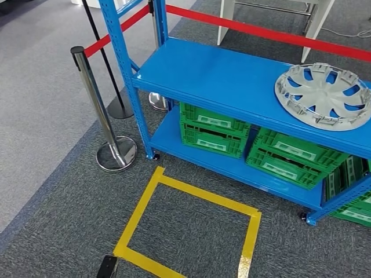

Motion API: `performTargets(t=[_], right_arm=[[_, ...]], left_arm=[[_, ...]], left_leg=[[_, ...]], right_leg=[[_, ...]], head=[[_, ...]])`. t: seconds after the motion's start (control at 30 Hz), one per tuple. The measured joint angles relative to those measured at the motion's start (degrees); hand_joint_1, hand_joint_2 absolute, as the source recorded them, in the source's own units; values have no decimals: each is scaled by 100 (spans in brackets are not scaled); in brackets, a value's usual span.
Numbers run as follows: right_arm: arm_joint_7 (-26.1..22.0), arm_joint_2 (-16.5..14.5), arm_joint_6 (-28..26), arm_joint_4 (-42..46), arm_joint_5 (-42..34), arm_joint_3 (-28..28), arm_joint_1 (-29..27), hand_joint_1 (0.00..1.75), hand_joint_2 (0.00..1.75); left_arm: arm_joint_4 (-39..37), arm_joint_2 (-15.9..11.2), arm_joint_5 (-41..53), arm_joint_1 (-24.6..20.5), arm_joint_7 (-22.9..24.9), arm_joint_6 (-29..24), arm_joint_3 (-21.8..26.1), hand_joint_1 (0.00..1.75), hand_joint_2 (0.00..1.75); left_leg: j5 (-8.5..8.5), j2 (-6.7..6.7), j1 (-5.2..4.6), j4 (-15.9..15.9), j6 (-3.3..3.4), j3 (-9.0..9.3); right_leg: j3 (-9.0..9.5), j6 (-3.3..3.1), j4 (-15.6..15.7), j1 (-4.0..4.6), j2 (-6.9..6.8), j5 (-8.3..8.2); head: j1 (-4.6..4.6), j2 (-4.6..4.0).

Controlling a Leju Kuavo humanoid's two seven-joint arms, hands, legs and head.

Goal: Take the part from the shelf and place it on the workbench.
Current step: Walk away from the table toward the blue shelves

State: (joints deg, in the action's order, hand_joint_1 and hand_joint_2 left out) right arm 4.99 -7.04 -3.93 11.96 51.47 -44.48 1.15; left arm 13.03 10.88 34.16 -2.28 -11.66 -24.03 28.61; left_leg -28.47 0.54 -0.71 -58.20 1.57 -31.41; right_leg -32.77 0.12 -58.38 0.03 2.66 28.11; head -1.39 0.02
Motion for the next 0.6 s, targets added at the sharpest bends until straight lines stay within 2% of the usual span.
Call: performTargets(t=[0.07, 0.1, 0.13, 0.2, 0.23, 0.27, 0.3, 0.33, 0.37, 0.4, 0.43, 0.47, 0.53, 0.57, 0.6], right_arm=[[7, 0, -2, 0, 18, 2, -15, 0, 0], [8, 0, -4, 0, 27, 3, -20, 0, 0], [9, -1, -8, 0, 38, 5, -21, 0, 0], [11, -5, -14, 0, 65, 10, -21, 0, 0], [13, -8, -16, 0, 79, 12, -24, 0, 0], [15, -9, -19, 0, 90, 13, -32, 0, 0], [16, -9, -20, 0, 100, 14, -40, 0, 0], [16, -9, -22, 0, 107, 14, -45, 0, 0], [16, -10, -21, 1, 110, 14, -45, 0, 0], [16, -15, -19, 1, 111, 14, -38, 0, 0], [17, -22, -16, 1, 111, 14, -30, 0, 0], [20, -28, -12, 1, 111, 15, -26, 0, 0], [32, -37, 2, 1, 111, 15, -29, 0, 0], [38, -41, 14, 1, 110, 15, -33, 0, 0], [43, -45, 25, 1, 110, 14, -33, 0, 0]], left_arm=[[0, 5, -10, -1, -1, -21, 18, 0, 0], [0, 7, -15, -2, -1, -32, 28, 0, 0], [0, 9, -20, -2, -1, -40, 37, 0, 0], [0, 18, -38, 5, -1, -48, 49, 0, 0], [0, 22, -48, 13, 0, -49, 57, 0, 0], [0, 25, -57, 20, 1, -51, 66, 0, 0], [0, 25, -63, 24, 1, -52, 73, 0, 0], [0, 27, -64, 25, 1, -53, 76, 0, 0], [0, 30, -65, 25, 1, -54, 78, 0, 0], [0, 32, -64, 24, 1, -55, 80, 0, 0], [0, 33, -62, 22, 0, -56, 83, 0, 0], [0, 32, -57, 21, -1, -57, 87, 0, 0], [0, 29, -41, 20, -1, -59, 97, 0, 0], [0, 27, -28, 19, -1, -60, 103, 0, 0], [0, 25, -18, 17, -1, -60, 110, 0, 0]], left_leg=[[50, -14, 21, 63, 18, 6], [79, -25, 38, 102, 34, 12], [102, -41, 54, 132, 47, 14], [113, -79, 56, 141, 59, -4], [114, -101, 58, 140, 58, -11], [115, -119, 62, 138, 55, -14], [115, -129, 72, 133, 47, -13], [111, -135, 86, 124, 32, -11], [101, -137, 98, 104, 3, -11], [85, -138, 97, 71, -36, -18], [73, -139, 92, 43, -79, -27], [67, -140, 82, 18, -116, -37], [73, -141, 83, 0, -168, -44], [49, -137, 91, -27, -191, -51], [-30, -131, 99, -126, -216, -88]], right_leg=[[-39, 62, -24, -14, -32, 32], [-98, 94, -135, -16, -76, 124], [-208, 126, -364, -23, -127, 279], [-543, 191, -1105, -50, -202, 670], [-687, 219, -1436, -66, -214, 791], [-744, 246, -1591, -82, -222, 805], [-689, 270, -1518, -98, -231, 709], [-518, 293, -1215, -117, -248, 526], [-287, 319, -780, -138, -275, 347], [-84, 326, -393, -142, -286, 231], [66, 300, -127, -143, -292, 170], [138, 262, -4, -136, -289, 166], [154, 149, -13, -123, -269, 162], [152, 114, -12, -125, -266, 152], [152, 74, -10, -129, -265, 144]], head=[[4, 0], [14, 0], [28, 0], [51, 0], [54, 0], [53, 0], [54, 0], [54, 0], [56, 0], [66, 0], [69, 0], [75, 0], [74, 0], [75, 0], [66, 0]])
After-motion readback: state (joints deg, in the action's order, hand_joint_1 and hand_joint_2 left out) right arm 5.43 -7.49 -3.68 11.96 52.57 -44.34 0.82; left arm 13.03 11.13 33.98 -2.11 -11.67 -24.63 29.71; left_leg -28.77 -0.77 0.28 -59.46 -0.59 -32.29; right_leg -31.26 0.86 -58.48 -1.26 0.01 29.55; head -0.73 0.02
